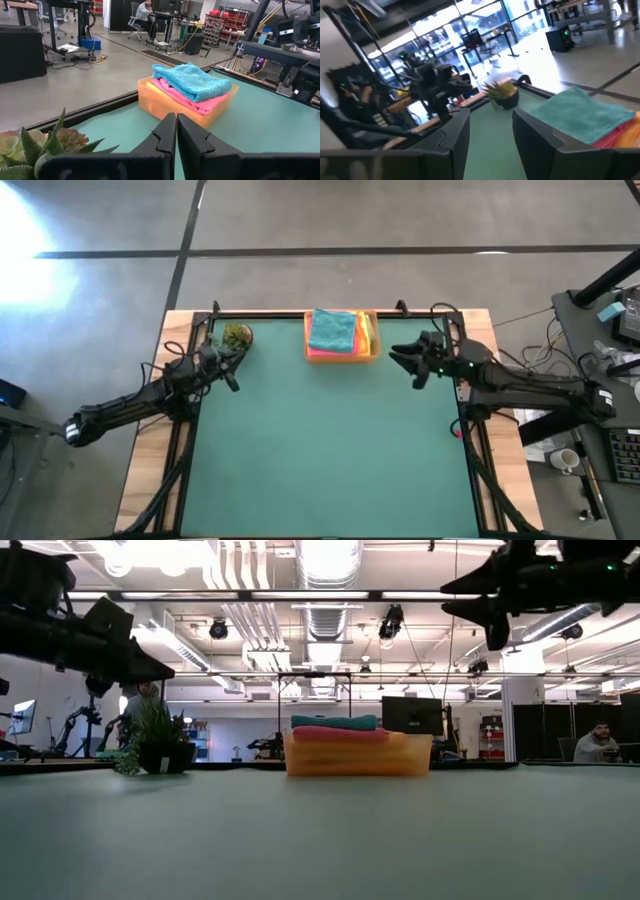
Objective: Fold microfiber towels
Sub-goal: Return to Home Position
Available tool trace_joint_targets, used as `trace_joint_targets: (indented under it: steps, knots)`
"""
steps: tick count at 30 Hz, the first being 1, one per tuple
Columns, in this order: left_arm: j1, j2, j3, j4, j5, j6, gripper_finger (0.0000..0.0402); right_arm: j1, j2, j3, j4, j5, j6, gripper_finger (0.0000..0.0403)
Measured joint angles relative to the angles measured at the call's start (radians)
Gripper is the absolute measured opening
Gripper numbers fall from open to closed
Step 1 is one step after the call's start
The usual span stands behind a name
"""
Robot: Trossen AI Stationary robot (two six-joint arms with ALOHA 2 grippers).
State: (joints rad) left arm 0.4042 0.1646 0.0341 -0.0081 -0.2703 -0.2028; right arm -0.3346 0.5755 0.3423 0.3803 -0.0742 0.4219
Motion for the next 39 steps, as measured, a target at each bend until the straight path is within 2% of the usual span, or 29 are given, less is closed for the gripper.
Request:
trace_joint_targets:
  steps: [12,20,27,29,32,39]
  knots:
    - [0.000,0.012,0.000,0.000,0.000,0.000,0.0000,0.036,-0.330,-0.198,-0.030,0.041,0.036,0.0139]
    - [0.000,0.010,0.000,0.000,0.001,0.000,0.0000,0.036,-0.575,-0.207,-0.440,0.049,0.037,0.0139]
    - [0.000,0.012,0.000,0.000,0.003,0.001,0.0000,0.036,-0.565,-0.076,-0.721,0.037,-0.070,0.0139]
    - [0.000,0.011,0.000,0.000,0.002,0.000,0.0000,0.036,-0.575,-0.076,-0.726,0.045,-0.082,0.0139]
    - [0.000,0.008,0.000,0.000,0.004,0.001,0.0000,0.036,-0.573,-0.098,-0.635,0.047,-0.089,0.0139]
    - [0.000,0.016,0.000,0.000,0.004,0.001,0.0000,0.036,-0.576,-0.236,-0.454,-0.007,-0.068,0.0139]
